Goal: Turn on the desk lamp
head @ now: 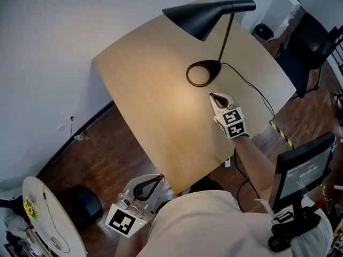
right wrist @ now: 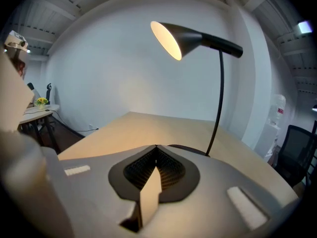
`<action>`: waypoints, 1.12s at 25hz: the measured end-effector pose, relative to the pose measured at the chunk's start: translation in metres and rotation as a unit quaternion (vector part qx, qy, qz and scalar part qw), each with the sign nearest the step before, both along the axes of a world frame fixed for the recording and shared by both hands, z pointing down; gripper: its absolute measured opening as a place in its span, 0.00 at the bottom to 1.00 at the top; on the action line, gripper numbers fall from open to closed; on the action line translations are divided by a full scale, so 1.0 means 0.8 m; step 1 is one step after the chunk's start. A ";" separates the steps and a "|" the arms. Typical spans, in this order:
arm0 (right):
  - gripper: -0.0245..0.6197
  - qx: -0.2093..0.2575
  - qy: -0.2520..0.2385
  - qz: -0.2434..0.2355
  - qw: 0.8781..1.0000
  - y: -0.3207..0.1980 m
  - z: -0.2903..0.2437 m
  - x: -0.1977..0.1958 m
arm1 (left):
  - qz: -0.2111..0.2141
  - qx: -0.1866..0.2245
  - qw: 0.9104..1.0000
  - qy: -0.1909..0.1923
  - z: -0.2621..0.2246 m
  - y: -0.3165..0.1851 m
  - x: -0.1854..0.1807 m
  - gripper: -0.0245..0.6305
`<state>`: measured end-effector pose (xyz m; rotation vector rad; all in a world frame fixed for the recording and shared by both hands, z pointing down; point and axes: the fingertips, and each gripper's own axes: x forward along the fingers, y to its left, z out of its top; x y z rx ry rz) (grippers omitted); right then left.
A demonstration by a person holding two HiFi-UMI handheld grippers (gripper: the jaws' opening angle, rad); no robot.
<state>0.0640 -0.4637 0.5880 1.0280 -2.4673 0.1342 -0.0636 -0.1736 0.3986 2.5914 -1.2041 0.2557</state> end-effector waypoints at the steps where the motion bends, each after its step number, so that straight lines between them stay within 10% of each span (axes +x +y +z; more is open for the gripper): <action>1: 0.04 0.002 -0.005 -0.003 1.000 0.024 -0.011 -0.003 | 0.004 0.008 1.000 0.002 -0.002 0.009 -0.003 0.06; 16: 0.04 0.011 -0.057 -0.022 0.998 0.410 -0.129 -0.056 | 0.064 0.068 0.996 0.011 -0.014 0.224 -0.082 0.06; 28: 0.04 0.021 -0.072 0.013 0.997 0.604 -0.184 -0.004 | 0.145 0.077 0.986 0.025 -0.005 0.345 -0.031 0.06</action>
